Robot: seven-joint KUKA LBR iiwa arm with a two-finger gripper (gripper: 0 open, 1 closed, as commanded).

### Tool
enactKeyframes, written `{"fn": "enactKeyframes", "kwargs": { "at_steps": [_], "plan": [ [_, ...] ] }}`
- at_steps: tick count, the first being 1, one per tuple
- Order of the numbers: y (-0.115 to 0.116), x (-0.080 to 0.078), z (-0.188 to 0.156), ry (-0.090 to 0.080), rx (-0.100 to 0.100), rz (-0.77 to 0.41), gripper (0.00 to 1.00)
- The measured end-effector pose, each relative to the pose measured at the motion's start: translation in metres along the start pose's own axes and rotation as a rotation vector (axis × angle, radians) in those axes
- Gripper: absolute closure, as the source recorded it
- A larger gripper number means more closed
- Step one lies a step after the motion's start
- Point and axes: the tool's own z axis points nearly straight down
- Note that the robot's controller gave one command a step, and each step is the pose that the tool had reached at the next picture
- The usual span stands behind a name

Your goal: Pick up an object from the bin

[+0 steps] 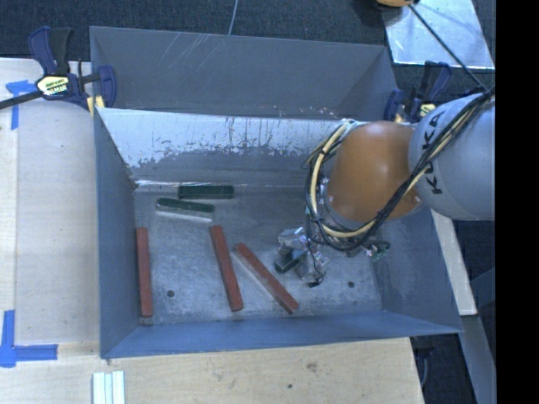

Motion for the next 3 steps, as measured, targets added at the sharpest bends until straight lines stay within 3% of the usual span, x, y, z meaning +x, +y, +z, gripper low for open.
{"fn": "enactKeyframes", "kwargs": {
  "at_steps": [3],
  "plan": [
    [0.0005,0.0007,-0.0054,0.003,-0.002,0.001,1.00]
  ]
}}
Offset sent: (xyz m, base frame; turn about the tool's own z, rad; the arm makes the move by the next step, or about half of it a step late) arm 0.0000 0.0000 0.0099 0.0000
